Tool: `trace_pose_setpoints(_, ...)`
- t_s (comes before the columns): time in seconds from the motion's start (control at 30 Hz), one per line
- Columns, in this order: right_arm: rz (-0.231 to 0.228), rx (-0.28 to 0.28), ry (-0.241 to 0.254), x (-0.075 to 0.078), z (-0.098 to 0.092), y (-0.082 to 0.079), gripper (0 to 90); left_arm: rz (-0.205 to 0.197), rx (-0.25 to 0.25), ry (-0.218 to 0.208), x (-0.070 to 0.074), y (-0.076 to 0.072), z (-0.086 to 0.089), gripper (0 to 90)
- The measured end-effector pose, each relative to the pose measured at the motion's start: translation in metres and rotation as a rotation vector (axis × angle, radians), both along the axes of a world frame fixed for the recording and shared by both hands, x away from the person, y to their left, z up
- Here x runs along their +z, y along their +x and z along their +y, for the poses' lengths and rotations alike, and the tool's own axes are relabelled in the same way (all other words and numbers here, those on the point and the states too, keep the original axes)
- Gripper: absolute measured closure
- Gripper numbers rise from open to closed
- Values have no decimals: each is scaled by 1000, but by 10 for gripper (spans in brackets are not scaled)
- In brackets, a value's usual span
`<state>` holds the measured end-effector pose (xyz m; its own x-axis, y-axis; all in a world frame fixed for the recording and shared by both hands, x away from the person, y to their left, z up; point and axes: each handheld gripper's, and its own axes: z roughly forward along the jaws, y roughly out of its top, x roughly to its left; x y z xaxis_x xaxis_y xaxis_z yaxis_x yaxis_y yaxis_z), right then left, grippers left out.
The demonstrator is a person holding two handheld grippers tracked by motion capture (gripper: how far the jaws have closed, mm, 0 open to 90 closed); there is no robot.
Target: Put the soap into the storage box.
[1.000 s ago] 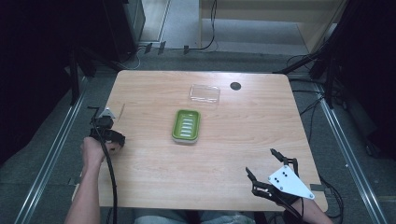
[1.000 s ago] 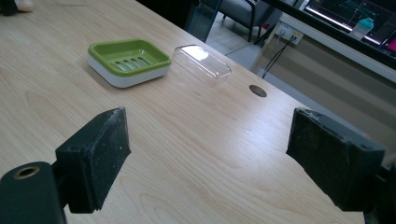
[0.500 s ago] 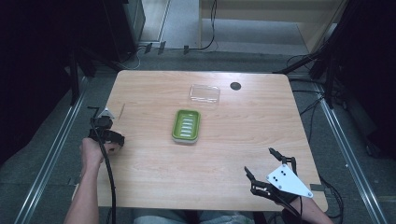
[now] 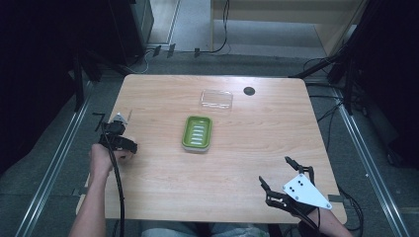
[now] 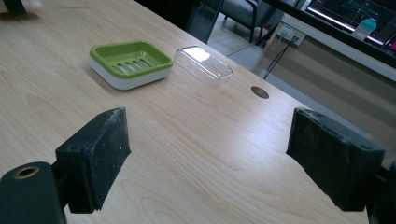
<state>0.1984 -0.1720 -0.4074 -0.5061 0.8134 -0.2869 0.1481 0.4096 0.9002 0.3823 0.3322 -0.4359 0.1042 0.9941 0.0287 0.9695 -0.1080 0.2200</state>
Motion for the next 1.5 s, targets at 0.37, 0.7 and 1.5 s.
trace_pose_setpoints(0.37,-1,-7,2,0,0,0,131,3,-57,-15,4,0,-19,335)
trace_pose_setpoints(0.7,-2,-16,6,0,-3,-2,131,0,-112,-25,6,3,-35,335)
trace_pose_setpoints(1.5,1,-17,-2,0,-4,-3,131,1,-193,-65,10,4,-62,335)
